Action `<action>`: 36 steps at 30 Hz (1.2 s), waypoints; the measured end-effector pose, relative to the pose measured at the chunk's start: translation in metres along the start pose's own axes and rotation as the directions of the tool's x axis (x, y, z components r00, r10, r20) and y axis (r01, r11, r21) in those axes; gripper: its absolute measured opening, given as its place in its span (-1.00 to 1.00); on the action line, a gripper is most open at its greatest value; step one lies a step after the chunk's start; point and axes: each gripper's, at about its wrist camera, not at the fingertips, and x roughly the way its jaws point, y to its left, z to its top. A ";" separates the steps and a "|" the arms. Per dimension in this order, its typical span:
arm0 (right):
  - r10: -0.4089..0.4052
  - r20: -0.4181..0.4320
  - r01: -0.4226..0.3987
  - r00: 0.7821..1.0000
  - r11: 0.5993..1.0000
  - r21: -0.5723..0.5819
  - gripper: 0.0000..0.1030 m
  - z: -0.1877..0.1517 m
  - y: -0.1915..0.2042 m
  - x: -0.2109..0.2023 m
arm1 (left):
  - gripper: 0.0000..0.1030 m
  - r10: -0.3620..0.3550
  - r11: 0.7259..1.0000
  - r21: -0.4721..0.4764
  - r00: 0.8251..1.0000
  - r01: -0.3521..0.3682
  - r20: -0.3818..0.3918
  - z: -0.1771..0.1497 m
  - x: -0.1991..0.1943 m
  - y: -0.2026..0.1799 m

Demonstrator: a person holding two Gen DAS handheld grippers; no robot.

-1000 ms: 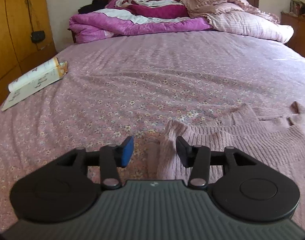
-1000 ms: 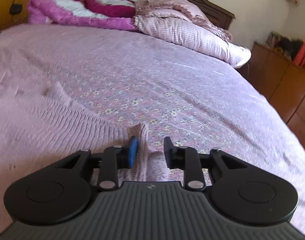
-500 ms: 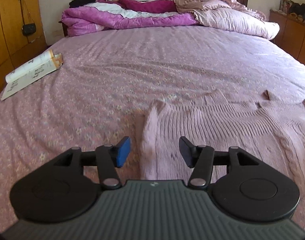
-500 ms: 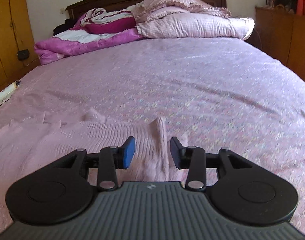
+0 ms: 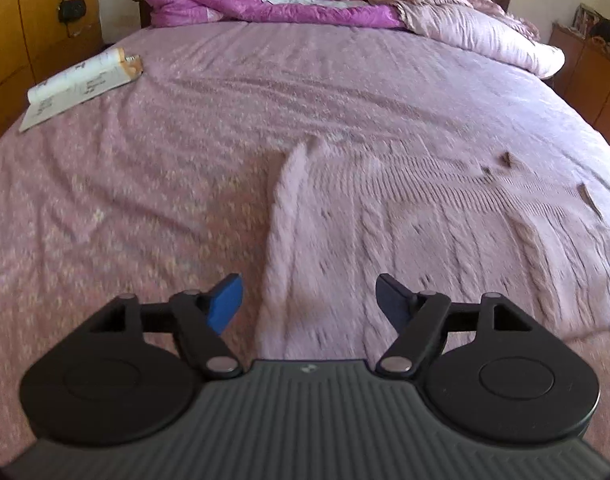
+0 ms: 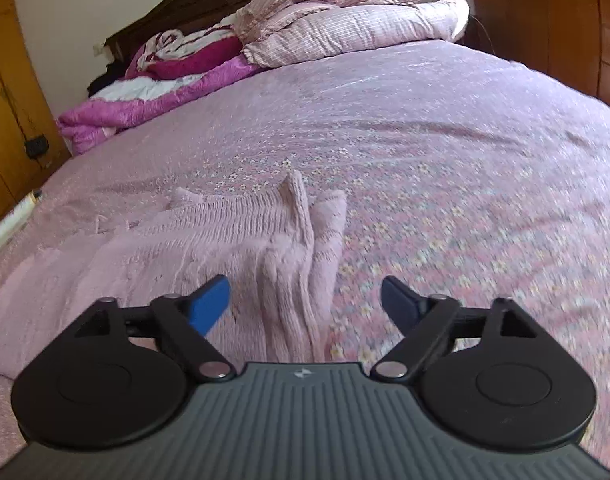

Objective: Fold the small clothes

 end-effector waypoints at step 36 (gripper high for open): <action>0.304 -0.102 -0.257 0.947 0.910 0.326 0.99 -0.010 -0.032 0.035 | 0.45 -0.047 0.993 -0.114 0.992 0.033 -0.116 -0.039 -0.017 -0.033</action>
